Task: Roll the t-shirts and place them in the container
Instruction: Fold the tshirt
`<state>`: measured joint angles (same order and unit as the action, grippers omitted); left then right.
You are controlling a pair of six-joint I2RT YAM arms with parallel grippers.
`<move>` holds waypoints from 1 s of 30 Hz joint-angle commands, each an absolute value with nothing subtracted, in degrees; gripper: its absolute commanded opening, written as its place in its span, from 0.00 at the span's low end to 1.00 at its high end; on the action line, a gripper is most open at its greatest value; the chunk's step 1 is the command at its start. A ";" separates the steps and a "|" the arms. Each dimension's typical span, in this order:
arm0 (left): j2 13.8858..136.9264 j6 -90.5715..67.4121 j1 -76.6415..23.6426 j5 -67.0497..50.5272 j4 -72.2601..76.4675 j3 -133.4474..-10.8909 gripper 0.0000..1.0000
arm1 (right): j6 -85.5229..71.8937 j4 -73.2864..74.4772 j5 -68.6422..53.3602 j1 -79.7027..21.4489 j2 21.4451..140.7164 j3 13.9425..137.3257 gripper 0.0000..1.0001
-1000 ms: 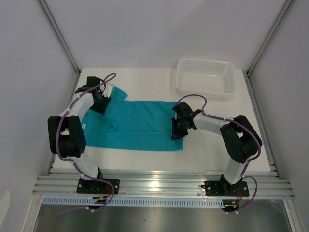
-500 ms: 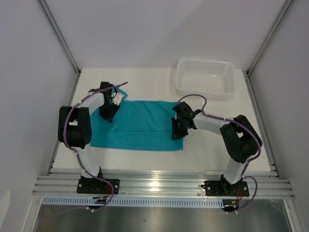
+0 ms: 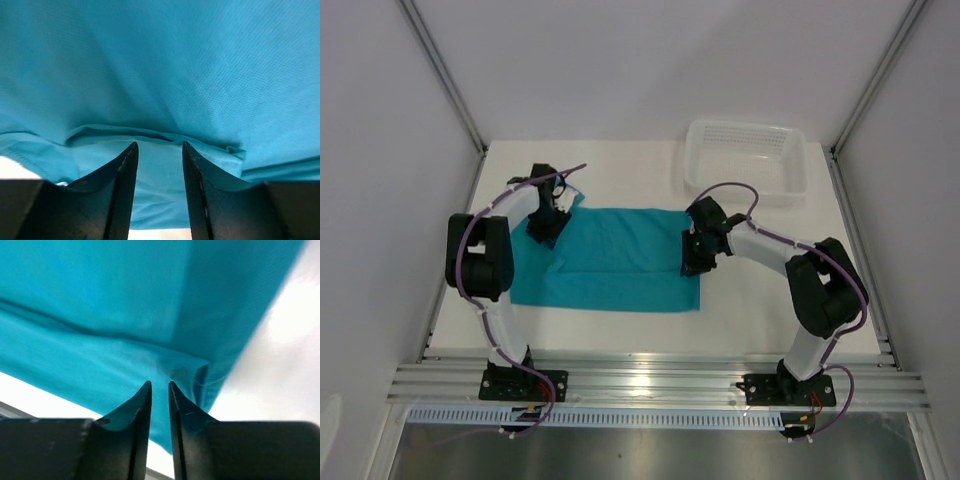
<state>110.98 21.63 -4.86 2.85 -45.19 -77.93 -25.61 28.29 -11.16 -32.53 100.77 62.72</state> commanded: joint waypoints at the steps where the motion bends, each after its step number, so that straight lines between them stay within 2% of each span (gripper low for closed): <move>1: 105.57 19.77 -5.10 1.14 -46.85 -84.45 0.45 | -24.35 31.63 -8.53 -30.41 95.89 70.20 0.27; 4: 101.52 20.39 -4.49 2.10 -43.52 -86.39 0.50 | -23.64 32.87 -6.51 -28.83 95.97 74.77 0.32; 6: 101.16 20.48 -3.09 4.29 -40.97 -87.09 0.58 | -23.56 33.31 -3.18 -27.87 97.64 77.07 0.32; 9: 105.79 19.08 0.59 9.83 -40.60 -91.46 0.59 | -23.64 34.36 3.39 -27.34 101.59 81.81 0.31; 16: 111.71 17.22 8.87 12.47 -44.21 -95.55 0.58 | -23.20 36.90 9.66 -27.16 110.65 91.40 0.28; 18: 110.84 16.88 11.32 11.78 -45.52 -94.49 0.58 | -23.82 37.09 8.27 -27.07 109.44 88.79 0.28; 22: 103.21 16.08 15.72 9.32 -47.89 -88.25 0.60 | -25.04 37.17 3.88 -27.25 101.97 79.82 0.37; 30: 91.32 17.67 23.81 9.14 -50.19 -67.53 0.63 | -28.74 38.14 -7.03 -31.11 89.74 62.94 0.48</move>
<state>95.46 17.56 21.78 8.91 -48.90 -72.49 -26.76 37.45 -1.72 -28.53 94.04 66.50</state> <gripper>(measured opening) 0.628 0.468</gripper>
